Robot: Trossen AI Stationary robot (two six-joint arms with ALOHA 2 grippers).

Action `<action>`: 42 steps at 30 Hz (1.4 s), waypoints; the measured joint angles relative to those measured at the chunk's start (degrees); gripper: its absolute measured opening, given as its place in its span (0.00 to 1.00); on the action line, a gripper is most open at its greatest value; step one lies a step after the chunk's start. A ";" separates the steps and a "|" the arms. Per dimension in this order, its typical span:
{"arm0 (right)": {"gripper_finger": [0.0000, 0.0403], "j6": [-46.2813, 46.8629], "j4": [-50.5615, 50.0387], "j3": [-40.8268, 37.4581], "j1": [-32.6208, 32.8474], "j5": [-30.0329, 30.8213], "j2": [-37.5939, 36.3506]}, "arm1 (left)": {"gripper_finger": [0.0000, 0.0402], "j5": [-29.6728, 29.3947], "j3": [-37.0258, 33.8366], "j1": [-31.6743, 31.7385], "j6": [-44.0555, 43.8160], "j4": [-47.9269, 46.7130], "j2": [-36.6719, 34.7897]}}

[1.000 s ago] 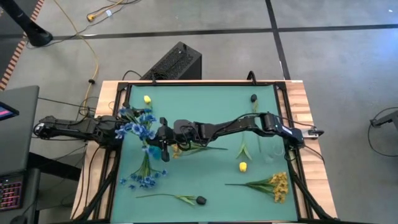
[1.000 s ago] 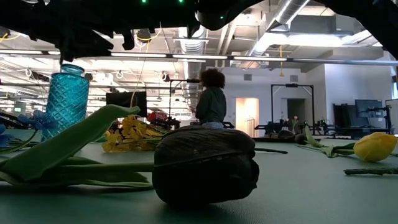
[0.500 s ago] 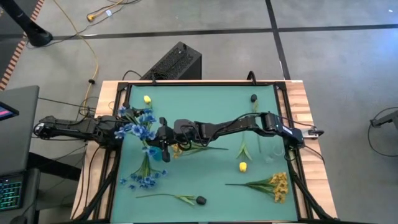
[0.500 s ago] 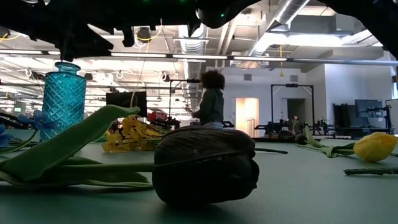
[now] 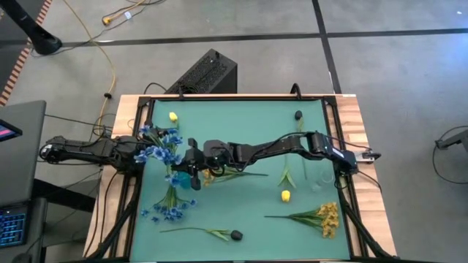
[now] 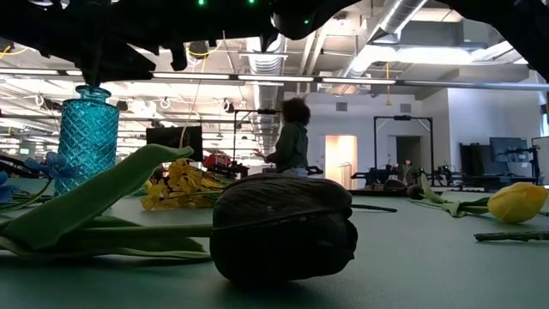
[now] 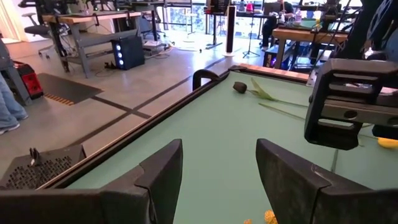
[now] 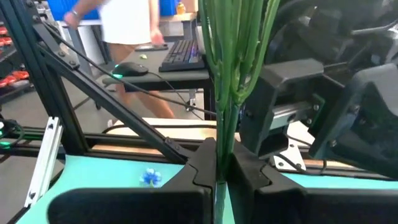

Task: Sort flowers into vase by color
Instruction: Put the top blue flowers into the blue vase, then put the top black flower into the blue vase

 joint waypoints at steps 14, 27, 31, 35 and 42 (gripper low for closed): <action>0.30 0.02 -4.22 0.00 0.00 -0.02 0.00 | 0.48 -0.55 0.00 0.00 -0.50 0.04 0.00; 0.75 -4.46 -24.72 6.13 0.00 -0.28 0.01 | 0.48 -0.52 0.00 0.00 -0.48 0.04 -0.02; 0.81 -5.77 -36.73 11.28 0.00 -0.28 0.01 | 0.48 -0.52 0.00 0.00 -0.57 -0.24 0.00; 0.83 -6.03 -51.50 16.57 0.00 -0.28 0.02 | 0.48 -0.36 0.00 -0.02 -1.75 -1.53 -0.01; 0.81 -5.96 -72.71 21.32 0.23 0.04 0.00 | 0.48 -0.33 0.00 0.00 -3.01 -3.38 0.00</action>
